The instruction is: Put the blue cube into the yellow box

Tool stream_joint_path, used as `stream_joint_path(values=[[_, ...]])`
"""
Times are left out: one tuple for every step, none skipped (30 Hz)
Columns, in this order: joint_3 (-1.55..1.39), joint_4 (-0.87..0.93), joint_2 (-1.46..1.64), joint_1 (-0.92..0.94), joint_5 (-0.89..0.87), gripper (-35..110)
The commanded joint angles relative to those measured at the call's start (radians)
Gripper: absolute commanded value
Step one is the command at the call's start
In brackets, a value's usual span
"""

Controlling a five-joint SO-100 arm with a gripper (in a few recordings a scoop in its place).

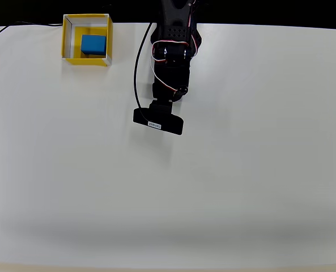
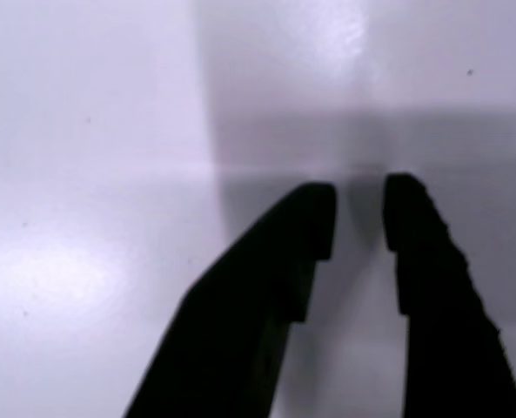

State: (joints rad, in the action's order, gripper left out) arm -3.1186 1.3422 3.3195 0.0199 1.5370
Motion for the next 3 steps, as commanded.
stream_joint_path(values=[[-0.026,0.008,0.02,0.002,0.015,5],[-0.026,0.008,0.02,0.002,0.015,5],[-0.026,0.008,0.02,0.002,0.015,5]])
